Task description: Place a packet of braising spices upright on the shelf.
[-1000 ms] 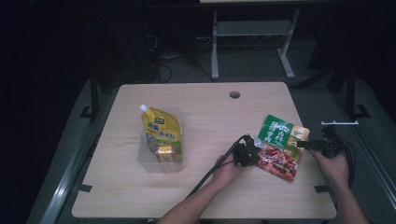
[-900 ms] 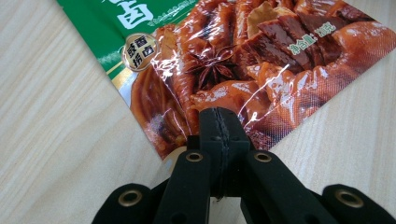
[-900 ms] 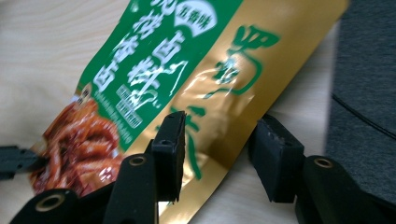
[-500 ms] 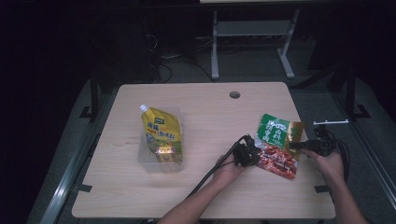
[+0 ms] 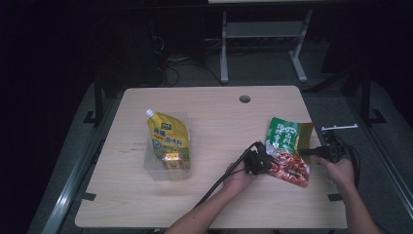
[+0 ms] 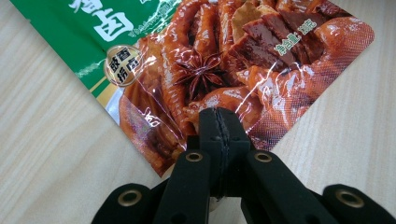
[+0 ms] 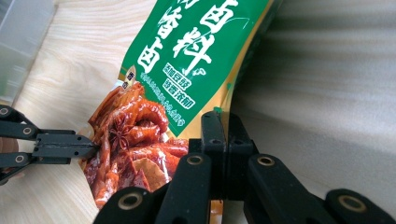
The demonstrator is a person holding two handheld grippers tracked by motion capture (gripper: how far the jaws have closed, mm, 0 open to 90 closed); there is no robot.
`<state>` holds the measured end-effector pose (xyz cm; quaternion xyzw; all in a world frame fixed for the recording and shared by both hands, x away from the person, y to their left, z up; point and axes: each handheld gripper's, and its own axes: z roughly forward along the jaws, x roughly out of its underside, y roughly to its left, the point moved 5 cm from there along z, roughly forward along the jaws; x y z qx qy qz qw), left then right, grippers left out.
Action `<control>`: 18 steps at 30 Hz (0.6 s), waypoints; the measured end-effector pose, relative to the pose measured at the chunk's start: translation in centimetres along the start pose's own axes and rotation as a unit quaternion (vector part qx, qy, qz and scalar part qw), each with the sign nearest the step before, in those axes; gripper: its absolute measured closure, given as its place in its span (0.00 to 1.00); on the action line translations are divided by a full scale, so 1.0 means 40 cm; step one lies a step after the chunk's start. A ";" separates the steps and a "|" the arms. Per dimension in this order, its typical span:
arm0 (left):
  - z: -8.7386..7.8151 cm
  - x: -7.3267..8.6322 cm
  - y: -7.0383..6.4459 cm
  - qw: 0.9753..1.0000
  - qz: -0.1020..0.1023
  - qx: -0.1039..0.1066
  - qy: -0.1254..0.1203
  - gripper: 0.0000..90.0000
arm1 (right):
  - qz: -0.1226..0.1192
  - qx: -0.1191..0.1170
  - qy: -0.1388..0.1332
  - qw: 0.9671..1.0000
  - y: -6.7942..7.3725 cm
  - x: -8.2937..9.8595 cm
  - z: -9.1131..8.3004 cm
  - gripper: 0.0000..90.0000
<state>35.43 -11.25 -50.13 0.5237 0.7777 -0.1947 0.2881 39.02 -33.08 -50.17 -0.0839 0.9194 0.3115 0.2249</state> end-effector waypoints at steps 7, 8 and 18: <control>-0.025 0.003 -0.003 1.000 -0.003 0.002 -0.012 0.93 | -0.032 0.000 -0.017 0.999 0.042 -0.015 -0.022 1.00; -0.034 0.001 -0.003 1.000 -0.005 0.003 -0.017 0.93 | -0.040 0.000 -0.019 0.999 0.050 -0.018 -0.025 1.00; -0.113 0.022 -0.011 0.999 -0.016 0.016 -0.048 0.82 | -0.130 -0.017 -0.053 0.990 0.149 -0.041 -0.068 1.00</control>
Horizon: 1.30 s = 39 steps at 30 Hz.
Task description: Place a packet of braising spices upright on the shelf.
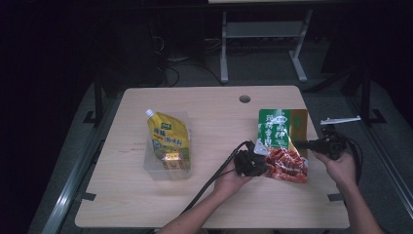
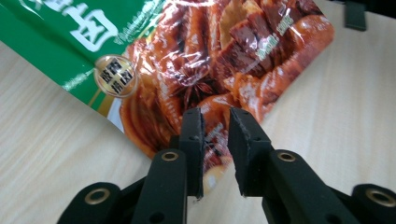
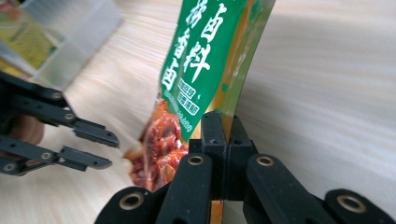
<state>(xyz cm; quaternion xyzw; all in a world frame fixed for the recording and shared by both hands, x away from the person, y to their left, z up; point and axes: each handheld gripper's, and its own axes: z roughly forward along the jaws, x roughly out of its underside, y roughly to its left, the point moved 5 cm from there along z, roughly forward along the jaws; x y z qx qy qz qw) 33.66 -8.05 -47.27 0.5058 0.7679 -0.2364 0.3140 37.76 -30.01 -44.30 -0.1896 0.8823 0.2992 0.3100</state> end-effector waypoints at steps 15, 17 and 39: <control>-0.091 0.043 -0.063 0.999 0.020 0.010 -0.040 0.63 | -0.112 -0.023 -0.021 0.993 0.164 -0.063 -0.030 1.00; -0.103 0.047 -0.067 0.999 0.023 0.010 -0.046 0.60 | -0.122 -0.025 -0.020 0.992 0.184 -0.074 -0.031 1.00; -0.198 0.111 -0.089 0.997 0.019 0.015 -0.070 0.51 | -0.182 -0.063 -0.041 0.981 0.312 -0.159 -0.013 1.00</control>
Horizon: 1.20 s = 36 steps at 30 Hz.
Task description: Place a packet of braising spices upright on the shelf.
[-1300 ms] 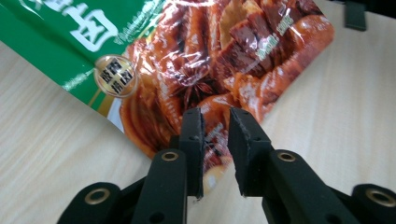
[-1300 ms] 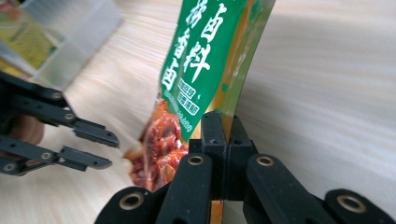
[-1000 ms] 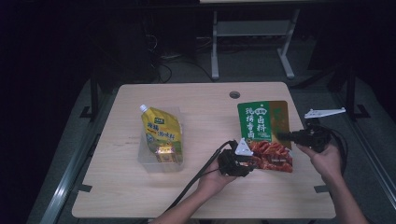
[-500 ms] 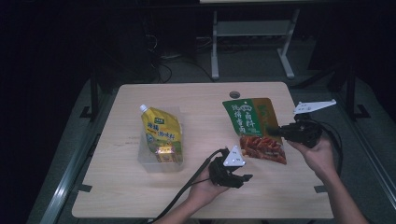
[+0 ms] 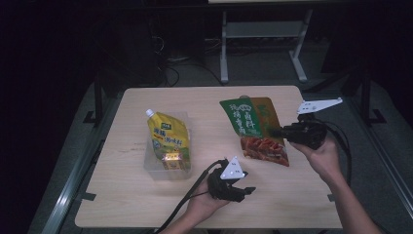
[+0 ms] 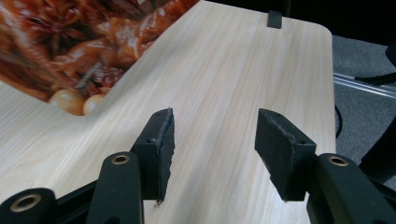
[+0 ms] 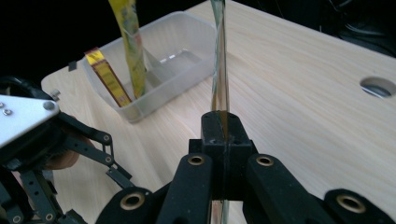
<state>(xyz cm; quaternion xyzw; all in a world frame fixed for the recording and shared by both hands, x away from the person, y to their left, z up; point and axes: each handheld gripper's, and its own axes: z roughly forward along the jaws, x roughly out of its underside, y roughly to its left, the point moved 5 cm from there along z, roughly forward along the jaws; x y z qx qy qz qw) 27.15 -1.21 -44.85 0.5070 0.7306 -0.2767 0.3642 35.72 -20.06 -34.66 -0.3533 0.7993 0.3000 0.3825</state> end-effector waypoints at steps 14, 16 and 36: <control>-0.061 0.022 -0.009 1.000 0.007 0.006 -0.015 0.45 | -0.023 -0.031 -0.027 0.999 0.045 -0.087 0.057 1.00; -0.065 0.027 -0.009 1.000 0.004 0.006 -0.016 0.44 | -0.026 -0.035 -0.028 0.999 0.049 -0.097 0.070 1.00; -0.102 0.071 -0.018 1.000 -0.005 0.011 -0.022 0.38 | -0.042 -0.057 -0.039 0.997 0.067 -0.186 0.158 1.00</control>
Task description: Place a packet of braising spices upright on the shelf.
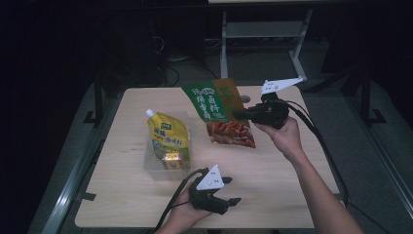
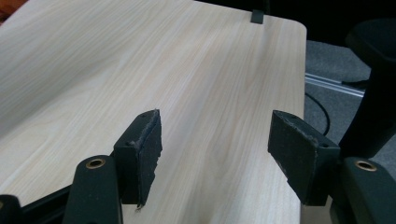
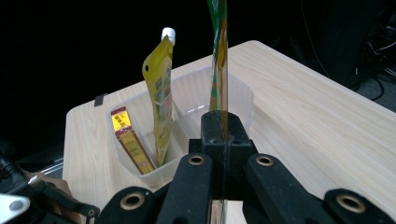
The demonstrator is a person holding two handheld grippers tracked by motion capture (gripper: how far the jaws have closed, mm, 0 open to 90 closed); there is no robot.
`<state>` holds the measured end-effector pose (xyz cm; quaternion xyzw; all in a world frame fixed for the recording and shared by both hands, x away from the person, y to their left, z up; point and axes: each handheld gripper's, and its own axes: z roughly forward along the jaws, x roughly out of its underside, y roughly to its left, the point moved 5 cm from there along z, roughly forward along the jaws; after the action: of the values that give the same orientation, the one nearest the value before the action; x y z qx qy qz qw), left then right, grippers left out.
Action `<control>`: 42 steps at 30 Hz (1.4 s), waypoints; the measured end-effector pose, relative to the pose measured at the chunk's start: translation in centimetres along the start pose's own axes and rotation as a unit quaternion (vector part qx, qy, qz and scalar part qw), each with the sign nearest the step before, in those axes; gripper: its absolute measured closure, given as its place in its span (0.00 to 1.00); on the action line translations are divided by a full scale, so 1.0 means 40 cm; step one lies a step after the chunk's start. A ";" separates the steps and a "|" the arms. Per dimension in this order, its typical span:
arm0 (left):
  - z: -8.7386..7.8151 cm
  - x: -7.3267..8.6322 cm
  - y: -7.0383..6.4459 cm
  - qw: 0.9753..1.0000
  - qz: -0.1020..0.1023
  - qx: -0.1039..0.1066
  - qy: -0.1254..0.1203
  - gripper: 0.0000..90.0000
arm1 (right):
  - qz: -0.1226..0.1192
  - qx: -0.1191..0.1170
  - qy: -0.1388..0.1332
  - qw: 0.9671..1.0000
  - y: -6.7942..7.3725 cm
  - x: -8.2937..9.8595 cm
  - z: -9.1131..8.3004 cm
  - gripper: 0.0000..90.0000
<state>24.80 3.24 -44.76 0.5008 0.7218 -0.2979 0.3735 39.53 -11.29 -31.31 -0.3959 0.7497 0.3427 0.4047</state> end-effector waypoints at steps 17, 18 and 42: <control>-0.012 0.018 0.006 1.000 -0.008 0.007 -0.006 0.36 | -0.017 -0.016 -0.008 1.000 0.005 -0.076 0.085 1.00; -0.013 0.019 0.006 1.000 -0.004 0.007 -0.006 0.36 | -0.017 -0.019 -0.010 1.000 0.005 -0.081 0.092 1.00; -0.031 0.019 -0.001 1.000 0.002 0.010 -0.022 0.35 | 0.007 -0.032 -0.019 0.999 -0.021 -0.126 0.306 1.00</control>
<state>24.31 4.61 -44.70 0.4995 0.7094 -0.3149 0.3848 46.17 0.14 -32.38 -0.3972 0.7333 0.3766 0.4034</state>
